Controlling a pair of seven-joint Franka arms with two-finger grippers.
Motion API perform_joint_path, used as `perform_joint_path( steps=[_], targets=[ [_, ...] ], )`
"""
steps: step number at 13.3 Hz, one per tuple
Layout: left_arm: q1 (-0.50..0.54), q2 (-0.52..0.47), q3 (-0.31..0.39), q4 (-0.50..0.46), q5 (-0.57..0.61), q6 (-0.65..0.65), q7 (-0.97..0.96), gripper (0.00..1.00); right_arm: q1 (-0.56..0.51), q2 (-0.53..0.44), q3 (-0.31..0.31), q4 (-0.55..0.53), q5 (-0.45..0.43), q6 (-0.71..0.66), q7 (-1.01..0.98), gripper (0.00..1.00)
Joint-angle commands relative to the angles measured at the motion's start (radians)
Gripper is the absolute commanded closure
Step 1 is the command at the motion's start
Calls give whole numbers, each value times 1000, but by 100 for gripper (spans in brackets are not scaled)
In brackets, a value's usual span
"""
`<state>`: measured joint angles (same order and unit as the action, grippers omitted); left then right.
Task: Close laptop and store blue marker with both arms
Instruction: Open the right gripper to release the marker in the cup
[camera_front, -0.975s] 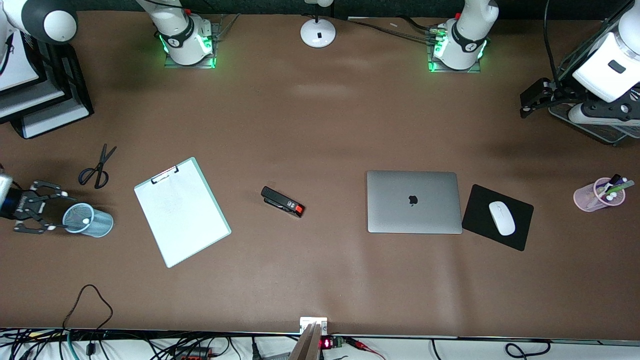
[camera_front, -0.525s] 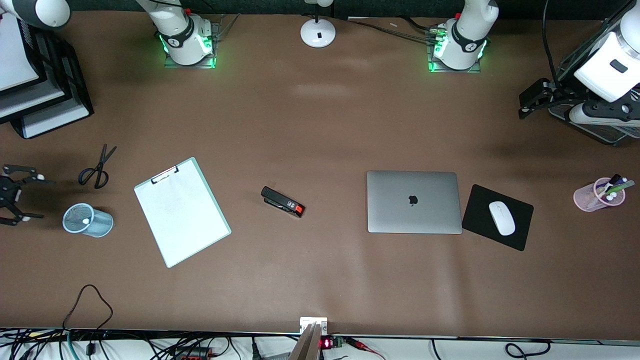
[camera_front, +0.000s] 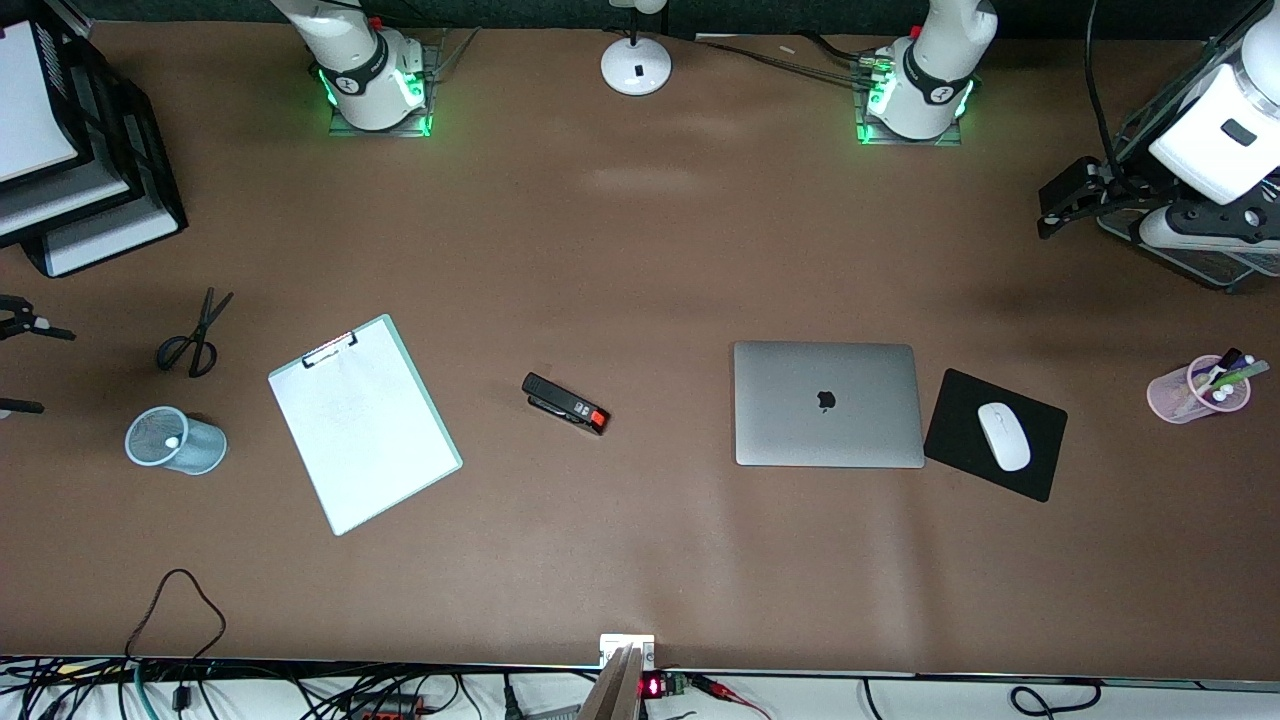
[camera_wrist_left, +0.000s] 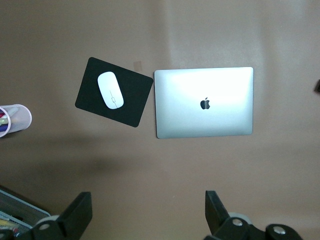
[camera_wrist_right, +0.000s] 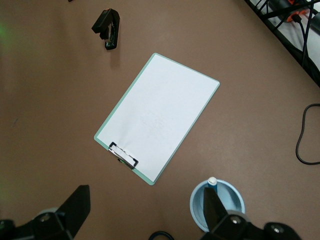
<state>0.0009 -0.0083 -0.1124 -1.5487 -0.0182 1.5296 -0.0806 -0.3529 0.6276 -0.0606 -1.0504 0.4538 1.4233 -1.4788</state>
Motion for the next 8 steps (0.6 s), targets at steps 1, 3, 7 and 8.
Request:
perform_joint_path(
  steps=[1,3,7,8],
  targets=[
    [7,-10,0,-5,-19,7,18,0,63,-28,-1,-4,-64,-1,144,0],
    [7,-10,0,-7,-19,7,15,0,129,-32,-1,7,-107,2,286,0],
    [7,-10,0,-7,-19,6,13,0,248,-34,-1,30,-170,6,533,0],
    [7,-13,0,-8,-19,4,12,0,261,-51,-1,30,-172,9,589,0]
  ],
)
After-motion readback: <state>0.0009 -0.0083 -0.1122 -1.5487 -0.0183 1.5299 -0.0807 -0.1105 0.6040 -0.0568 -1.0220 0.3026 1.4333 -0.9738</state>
